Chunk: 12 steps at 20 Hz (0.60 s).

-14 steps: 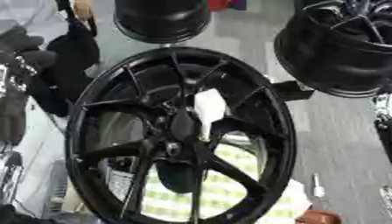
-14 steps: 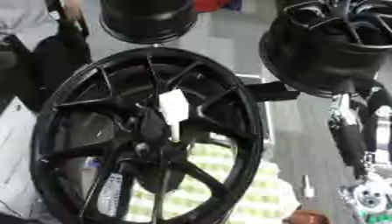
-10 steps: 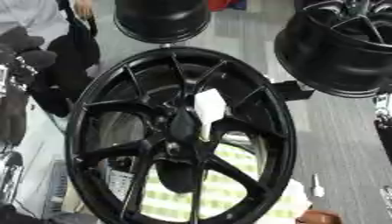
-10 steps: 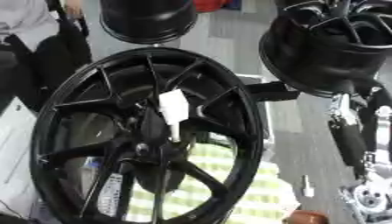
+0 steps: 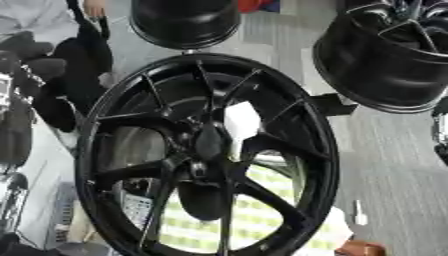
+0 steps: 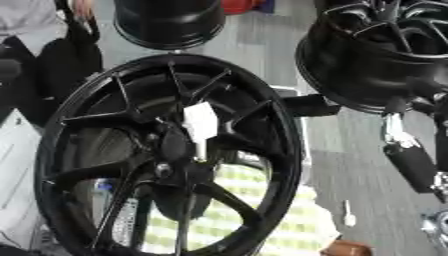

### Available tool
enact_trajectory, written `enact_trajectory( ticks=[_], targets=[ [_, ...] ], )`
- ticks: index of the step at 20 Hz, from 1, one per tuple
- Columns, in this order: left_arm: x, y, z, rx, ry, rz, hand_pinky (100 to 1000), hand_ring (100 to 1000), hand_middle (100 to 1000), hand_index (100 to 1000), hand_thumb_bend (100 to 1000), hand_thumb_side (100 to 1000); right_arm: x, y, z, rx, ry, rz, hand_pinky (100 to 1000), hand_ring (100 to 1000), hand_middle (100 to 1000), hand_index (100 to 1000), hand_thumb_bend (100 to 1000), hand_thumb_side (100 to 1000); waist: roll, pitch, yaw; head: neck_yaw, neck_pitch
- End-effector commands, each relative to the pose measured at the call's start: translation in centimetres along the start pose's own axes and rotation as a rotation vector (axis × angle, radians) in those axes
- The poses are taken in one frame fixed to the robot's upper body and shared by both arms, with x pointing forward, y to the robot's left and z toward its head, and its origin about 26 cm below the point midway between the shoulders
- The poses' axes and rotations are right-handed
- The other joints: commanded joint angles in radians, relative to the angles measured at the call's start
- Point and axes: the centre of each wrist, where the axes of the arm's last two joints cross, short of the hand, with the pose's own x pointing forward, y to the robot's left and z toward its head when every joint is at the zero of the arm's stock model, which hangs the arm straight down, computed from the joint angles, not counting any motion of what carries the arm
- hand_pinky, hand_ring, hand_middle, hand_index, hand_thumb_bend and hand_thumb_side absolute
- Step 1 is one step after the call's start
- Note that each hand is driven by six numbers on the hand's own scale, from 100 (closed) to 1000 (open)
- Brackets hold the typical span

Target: Pull the pin out of the wheel hub.

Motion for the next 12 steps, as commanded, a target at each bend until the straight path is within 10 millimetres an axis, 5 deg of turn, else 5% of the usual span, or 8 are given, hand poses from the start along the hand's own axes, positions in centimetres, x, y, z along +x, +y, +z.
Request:
enact_trajectory(
  ticks=[1, 7, 12],
  targets=[
    [0.8, 0.5, -0.3, -0.017, -0.024, -0.033, 806, 711, 724, 861, 100, 729, -0.1, -4.4, -1.8, 0.181, -0.109, 0.242, 916, 858, 782, 820, 100, 476, -0.001, -0.017, -0.003, 0.009, 0.001],
    [0.8, 0.7, -0.2, -0.024, -0.018, -0.047, 808, 712, 724, 862, 100, 729, 1.8, -10.5, -5.8, 0.496, -0.229, 0.473, 968, 860, 775, 816, 100, 506, -0.013, -0.022, -0.003, 0.013, 0.003],
    [0.9, 0.8, -0.2, -0.041, -0.015, -0.059, 809, 712, 725, 862, 100, 729, 3.8, -12.6, -7.8, 0.659, -0.287, 0.559, 985, 860, 767, 814, 100, 554, -0.025, -0.021, 0.002, 0.010, 0.000]
  ],
)
